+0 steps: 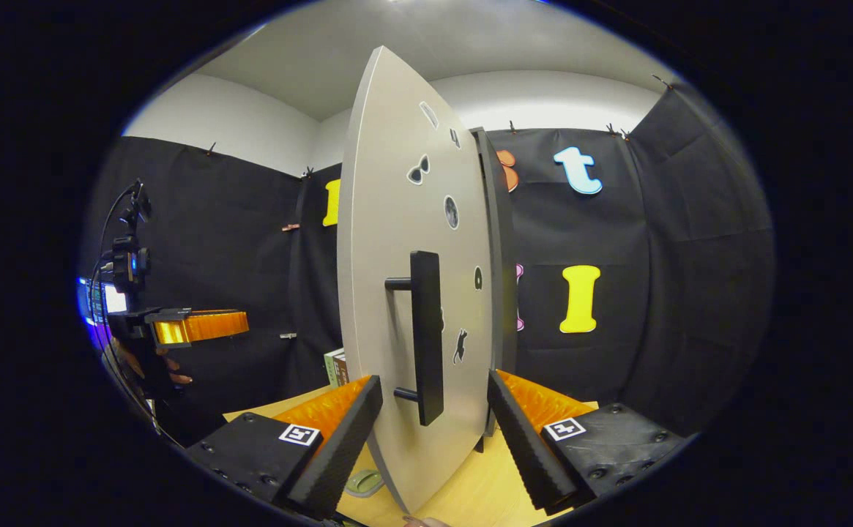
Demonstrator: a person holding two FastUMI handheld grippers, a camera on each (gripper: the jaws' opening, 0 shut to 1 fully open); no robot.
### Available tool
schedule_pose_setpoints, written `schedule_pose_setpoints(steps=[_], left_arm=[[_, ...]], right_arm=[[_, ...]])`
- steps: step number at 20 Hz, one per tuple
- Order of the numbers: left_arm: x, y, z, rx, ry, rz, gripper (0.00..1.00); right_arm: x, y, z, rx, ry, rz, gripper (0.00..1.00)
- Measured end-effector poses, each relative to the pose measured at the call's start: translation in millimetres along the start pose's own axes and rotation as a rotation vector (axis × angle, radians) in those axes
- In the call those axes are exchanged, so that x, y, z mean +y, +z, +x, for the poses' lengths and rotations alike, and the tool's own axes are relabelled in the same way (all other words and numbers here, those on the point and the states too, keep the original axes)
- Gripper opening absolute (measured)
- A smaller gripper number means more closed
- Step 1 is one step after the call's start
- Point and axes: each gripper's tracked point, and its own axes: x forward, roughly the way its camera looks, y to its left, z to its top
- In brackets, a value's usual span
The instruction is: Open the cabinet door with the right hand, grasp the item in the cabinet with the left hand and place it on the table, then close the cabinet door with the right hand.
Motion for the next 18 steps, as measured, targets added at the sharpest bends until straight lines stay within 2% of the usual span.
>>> schedule_pose_setpoints(steps=[1, 5, 6, 7, 8, 9, 11, 12, 13, 14, 15, 18], left_arm=[[2, 1, -2, 0.004, 0.0, 0.003, 0.65], [33, -6, 7, 0.019, -0.015, -0.005, 0.65], [44, -9, 13, 0.023, -0.025, -0.007, 0.7], [53, -9, 17, 0.03, -0.038, -0.006, 0.75], [63, -9, 21, 0.035, -0.057, -0.001, 0.65], [71, -6, 24, 0.035, -0.079, 0.007, 0.7], [92, -6, 30, 0.036, -0.108, 0.022, 0.7], [99, -7, 34, 0.037, -0.127, 0.023, 0.7], [105, -8, 37, 0.043, -0.146, 0.019, 0.65], [110, -10, 39, 0.051, -0.162, 0.019, 0.65], [115, -9, 40, 0.051, -0.178, 0.025, 0.69], [122, -4, 41, 0.022, -0.203, 0.068, 0.7]], right_arm=[[5, -1, 6, 0.001, 0.003, -0.009, 0.95], [28, -4, 30, 0.001, -0.018, -0.017, 0.95], [37, -5, 35, -0.003, -0.031, -0.011, 0.95], [44, -7, 40, -0.005, -0.048, -0.01, 0.95], [52, -7, 46, -0.013, -0.067, -0.014, 0.95], [61, -8, 53, -0.022, -0.084, -0.02, 0.95], [81, -11, 68, -0.042, -0.112, -0.016, 0.95], [95, -12, 66, -0.059, -0.112, -0.007, 0.95], [106, -14, 76, -0.068, -0.108, 0.008, 0.95], [117, -19, 84, -0.067, -0.099, 0.027, 0.95], [127, -22, 90, -0.063, -0.099, 0.042, 0.95], [136, -13, 94, -0.08, -0.127, 0.03, 0.97]])
